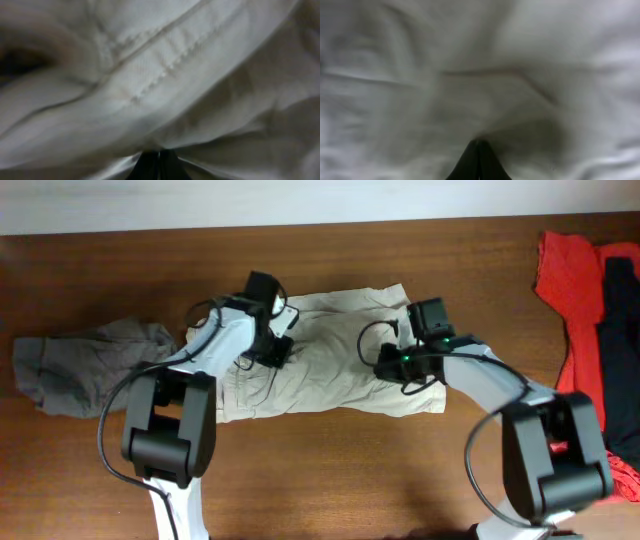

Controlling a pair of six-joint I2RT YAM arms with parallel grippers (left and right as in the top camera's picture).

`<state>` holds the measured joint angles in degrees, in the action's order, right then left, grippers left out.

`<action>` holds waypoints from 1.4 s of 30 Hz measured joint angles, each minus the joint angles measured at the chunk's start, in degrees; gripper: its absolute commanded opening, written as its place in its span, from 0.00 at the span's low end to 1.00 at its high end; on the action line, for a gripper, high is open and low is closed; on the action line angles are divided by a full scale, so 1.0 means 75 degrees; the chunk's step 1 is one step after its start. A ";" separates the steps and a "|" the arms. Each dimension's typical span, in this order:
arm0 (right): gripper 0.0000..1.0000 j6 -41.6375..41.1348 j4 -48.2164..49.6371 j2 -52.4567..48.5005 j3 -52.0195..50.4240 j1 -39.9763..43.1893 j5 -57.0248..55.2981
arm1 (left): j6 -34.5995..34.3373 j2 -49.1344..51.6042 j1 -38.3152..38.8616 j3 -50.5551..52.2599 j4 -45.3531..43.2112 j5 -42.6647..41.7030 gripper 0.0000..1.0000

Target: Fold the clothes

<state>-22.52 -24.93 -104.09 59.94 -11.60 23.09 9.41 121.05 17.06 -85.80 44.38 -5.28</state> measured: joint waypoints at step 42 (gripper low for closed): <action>0.04 -0.1058 -0.3707 0.3882 -0.0067 0.1445 -0.3485 | -0.0632 -0.0023 -0.0356 -0.3130 0.3442 0.1163 0.27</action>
<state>-30.46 -52.73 -74.98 59.44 -0.75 -3.05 4.67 120.88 14.39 -109.27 70.19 3.44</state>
